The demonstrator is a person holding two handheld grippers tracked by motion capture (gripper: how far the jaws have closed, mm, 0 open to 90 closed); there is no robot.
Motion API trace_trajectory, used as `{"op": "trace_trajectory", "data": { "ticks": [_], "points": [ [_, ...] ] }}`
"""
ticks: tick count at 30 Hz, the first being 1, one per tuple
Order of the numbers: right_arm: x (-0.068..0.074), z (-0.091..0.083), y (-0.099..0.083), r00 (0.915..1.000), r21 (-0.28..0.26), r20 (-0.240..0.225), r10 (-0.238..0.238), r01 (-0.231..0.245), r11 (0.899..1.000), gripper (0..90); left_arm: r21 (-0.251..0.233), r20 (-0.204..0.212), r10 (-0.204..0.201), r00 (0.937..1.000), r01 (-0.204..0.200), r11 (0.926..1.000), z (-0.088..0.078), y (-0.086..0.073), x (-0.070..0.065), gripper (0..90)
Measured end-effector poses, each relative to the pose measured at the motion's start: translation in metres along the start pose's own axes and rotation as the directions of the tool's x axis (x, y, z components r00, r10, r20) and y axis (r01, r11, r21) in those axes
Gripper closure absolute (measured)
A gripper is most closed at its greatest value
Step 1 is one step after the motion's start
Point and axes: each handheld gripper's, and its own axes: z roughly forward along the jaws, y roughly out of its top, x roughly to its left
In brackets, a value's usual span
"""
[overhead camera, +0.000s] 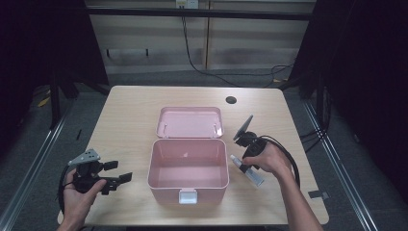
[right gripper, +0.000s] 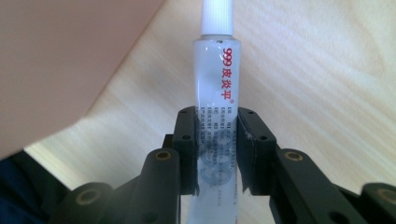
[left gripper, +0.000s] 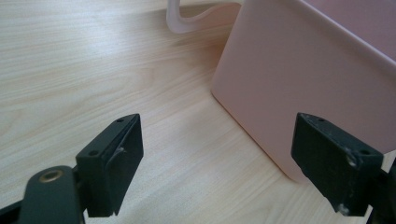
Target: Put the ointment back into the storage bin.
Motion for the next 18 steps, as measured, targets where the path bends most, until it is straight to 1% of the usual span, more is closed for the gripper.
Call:
{"op": "trace_trajectory", "data": {
  "ticks": [2,3,4,5,6,8,10,11,14,16,18],
  "points": [
    [-0.001,-0.001,-0.002,0.9999,0.012,0.014,-0.009,0.009,1.0,71.7,0.001,0.001,0.0,1.0,0.0,1.0,0.0,0.0,0.0,17.0],
    [0.0,-0.002,-0.003,0.9999,0.017,0.009,-0.011,0.011,1.0,71.7,0.001,0.0,0.001,1.0,-0.001,1.0,0.0,0.0,0.0,16.9],
    [0.0,-0.003,-0.004,0.9997,0.022,0.004,-0.026,0.026,0.999,71.7,0.0,0.0,0.0,1.0,0.0,1.0,0.0,0.0,0.0,16.9],
    [0.0,-0.003,-0.004,0.9997,0.022,0.004,-0.026,0.026,0.999,71.7,0.0,0.0,0.0,1.0,0.0,1.0,0.0,0.0,0.0,17.0],
    [0.001,-0.005,-0.006,0.9991,0.028,0.006,-0.042,0.042,0.999,71.7,0.001,-0.002,0.0,1.0,0.0,1.0,0.0,0.0,0.0,17.0],
    [0.003,-0.007,-0.007,0.9982,0.034,0.009,-0.059,0.059,0.998,71.7,0.001,0.0,0.0,1.0,0.0,1.0,0.0,0.0,0.0,16.9],
    [0.005,-0.008,-0.008,0.9975,0.027,-0.006,-0.07,0.07,0.997,71.7,0.0,0.001,0.0,1.0,0.0,1.0,0.0,0.0,0.0,17.0],
    [0.005,-0.009,-0.009,0.9961,0.027,-0.009,-0.087,0.088,0.996,71.7,0.0,-0.001,-0.001,1.0,0.001,1.0,0.0,0.0,0.0,16.9],
    [0.007,-0.011,-0.01,0.9954,0.031,-0.021,-0.094,0.094,0.995,71.7,0.0,0.0,0.0,1.0,0.0,1.0,0.0,0.0,0.0,16.9],
    [0.006,-0.012,-0.012,0.9957,0.03,-0.024,-0.09,0.09,0.995,71.6,0.0,-0.001,-0.001,1.0,0.001,1.0,0.0,0.0,0.0,16.9],
    [0.005,-0.013,-0.014,0.9935,0.032,-0.034,-0.108,0.109,0.993,71.6,-0.001,0.0,0.0,1.0,0.0,1.0,0.0,0.0,0.0,16.9]
  ]
}}
